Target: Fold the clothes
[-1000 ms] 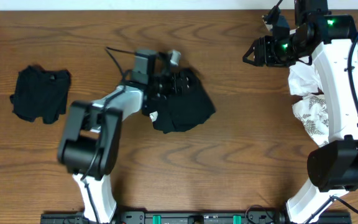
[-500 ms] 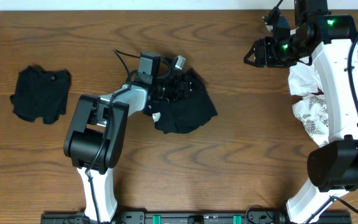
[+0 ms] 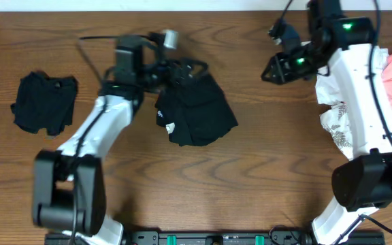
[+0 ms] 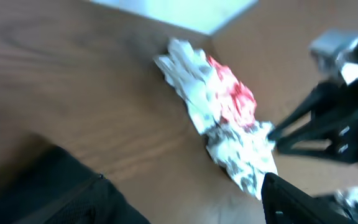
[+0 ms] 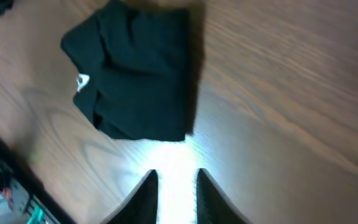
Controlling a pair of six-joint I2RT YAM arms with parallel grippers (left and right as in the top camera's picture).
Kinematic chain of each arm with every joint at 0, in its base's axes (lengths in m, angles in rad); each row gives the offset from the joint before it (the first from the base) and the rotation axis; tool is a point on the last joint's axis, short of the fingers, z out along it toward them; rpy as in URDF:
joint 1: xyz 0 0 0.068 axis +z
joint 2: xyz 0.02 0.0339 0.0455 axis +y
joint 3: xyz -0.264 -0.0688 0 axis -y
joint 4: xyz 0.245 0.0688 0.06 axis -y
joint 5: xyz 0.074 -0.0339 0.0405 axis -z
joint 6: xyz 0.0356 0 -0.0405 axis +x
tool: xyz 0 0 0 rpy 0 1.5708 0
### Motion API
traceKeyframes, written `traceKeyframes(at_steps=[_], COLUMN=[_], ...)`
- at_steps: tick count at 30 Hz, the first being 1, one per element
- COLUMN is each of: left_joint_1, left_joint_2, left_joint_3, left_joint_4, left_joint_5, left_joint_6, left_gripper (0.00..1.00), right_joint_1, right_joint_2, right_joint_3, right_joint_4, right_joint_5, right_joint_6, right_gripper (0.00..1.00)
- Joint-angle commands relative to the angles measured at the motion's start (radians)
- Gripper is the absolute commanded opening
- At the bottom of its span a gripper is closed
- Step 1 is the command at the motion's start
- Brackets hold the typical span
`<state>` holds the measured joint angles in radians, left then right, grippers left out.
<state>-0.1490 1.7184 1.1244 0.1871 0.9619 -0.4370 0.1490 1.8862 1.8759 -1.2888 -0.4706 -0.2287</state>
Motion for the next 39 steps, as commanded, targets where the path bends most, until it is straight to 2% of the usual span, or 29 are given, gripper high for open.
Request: traceKeyframes(at_steps=[1, 6, 9, 14, 18, 23, 34, 37, 39], left_joint_1=[0.021, 0.018, 0.018, 0.002, -0.019, -0.034, -0.032, -0.032, -0.032], left_joint_2=[0.028, 0.092, 0.138, 0.223, 0.283, 0.362, 0.414, 0.414, 0.414], left_joint_3=[-0.001, -0.001, -0.001, -0.001, -0.001, -0.002, -0.002, -0.002, -0.002], left_joint_4=[-0.049, -0.078, -0.077, -0.081, -0.076, -0.102, -0.113, -0.12, -0.119], left_joint_5=[-0.039, -0.04, -0.04, -0.039, -0.044, -0.127, -0.141, -0.141, -0.142], left_joint_6=[0.031, 0.066, 0.066, 0.066, 0.077, 0.078, 0.077, 0.077, 0.077], left_gripper=[0.79, 0.79, 0.79, 0.73, 0.73, 0.73, 0.74, 0.74, 0.74], right_joint_1=[0.084, 0.159, 0.195, 0.246, 0.267, 0.285, 0.22, 0.204, 0.198], right_joint_2=[0.008, 0.01, 0.011, 0.011, 0.013, 0.014, 0.034, 0.04, 0.03], right_joint_3=[-0.09, -0.281, -0.376, -0.504, -0.579, -0.689, -0.883, -0.89, -0.871], right_joint_4=[0.067, 0.303, 0.419, 0.581, 0.686, 0.784, 0.778, 0.813, 0.83], right_joint_5=[0.005, -0.037, -0.089, -0.083, -0.08, -0.039, 0.054, 0.037, -0.055], right_joint_6=[0.016, 0.192, 0.251, 0.38, 0.436, 0.461, 0.449, 0.427, 0.399], right_gripper=[0.12, 0.11, 0.11, 0.11, 0.12, 0.13, 0.15, 0.09, 0.05])
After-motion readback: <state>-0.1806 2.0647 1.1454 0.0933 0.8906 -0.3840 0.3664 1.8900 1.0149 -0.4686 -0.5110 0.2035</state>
